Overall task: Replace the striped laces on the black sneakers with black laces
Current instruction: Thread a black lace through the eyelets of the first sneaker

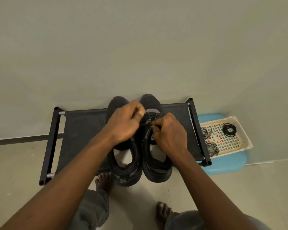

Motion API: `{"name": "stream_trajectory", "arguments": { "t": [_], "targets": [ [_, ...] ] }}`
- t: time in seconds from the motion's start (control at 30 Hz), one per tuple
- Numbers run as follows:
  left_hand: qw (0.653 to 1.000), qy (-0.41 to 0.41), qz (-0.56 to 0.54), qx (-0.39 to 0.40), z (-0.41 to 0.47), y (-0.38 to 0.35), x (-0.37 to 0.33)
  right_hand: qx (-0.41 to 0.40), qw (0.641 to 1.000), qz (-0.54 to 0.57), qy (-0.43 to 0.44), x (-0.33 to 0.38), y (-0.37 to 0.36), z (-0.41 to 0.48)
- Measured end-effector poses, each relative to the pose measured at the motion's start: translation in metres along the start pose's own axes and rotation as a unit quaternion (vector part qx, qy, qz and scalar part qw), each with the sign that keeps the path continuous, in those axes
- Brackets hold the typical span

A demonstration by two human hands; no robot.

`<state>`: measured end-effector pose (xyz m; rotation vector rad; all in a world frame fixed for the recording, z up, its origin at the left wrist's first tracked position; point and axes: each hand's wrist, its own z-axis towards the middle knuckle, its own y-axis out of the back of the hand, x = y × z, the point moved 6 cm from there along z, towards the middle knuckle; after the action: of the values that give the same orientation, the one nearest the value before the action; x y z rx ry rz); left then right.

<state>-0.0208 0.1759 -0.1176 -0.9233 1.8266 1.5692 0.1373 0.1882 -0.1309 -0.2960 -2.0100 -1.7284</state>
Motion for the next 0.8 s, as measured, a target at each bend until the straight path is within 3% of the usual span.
{"name": "stream_trajectory", "arguments": {
  "t": [0.03, 0.1, 0.23, 0.37, 0.57, 0.67, 0.8],
  "targets": [
    [0.993, -0.019, 0.113, 0.029, 0.001, -0.010, 0.000, 0.002, 1.000, 0.000, 0.001, 0.000, 0.000, 0.000],
    [0.975, -0.041, 0.213, 0.055, 0.003, -0.021, -0.004, 0.004, 1.000, 0.000, 0.003, 0.001, 0.001, -0.001],
    [0.974, 0.000, 0.218, 0.061, 0.010, -0.017, -0.007, 0.008, 1.000, -0.005, 0.002, 0.000, 0.001, -0.001],
    [0.970, -0.014, 0.238, 0.050, 0.011, -0.012, -0.006, 0.000, 1.000, -0.006, 0.000, -0.001, 0.003, 0.000],
    [0.995, -0.018, 0.095, 0.019, 0.011, -0.004, -0.001, -0.008, 1.000, -0.017, 0.001, 0.002, 0.003, 0.000],
    [0.999, -0.022, -0.026, -0.020, 0.008, 0.004, -0.001, -0.012, 1.000, -0.017, 0.001, 0.002, 0.002, 0.000],
    [0.964, -0.042, -0.249, -0.084, 0.000, 0.025, -0.016, -0.013, 1.000, 0.001, -0.003, -0.002, 0.002, 0.000]
  ]
}}
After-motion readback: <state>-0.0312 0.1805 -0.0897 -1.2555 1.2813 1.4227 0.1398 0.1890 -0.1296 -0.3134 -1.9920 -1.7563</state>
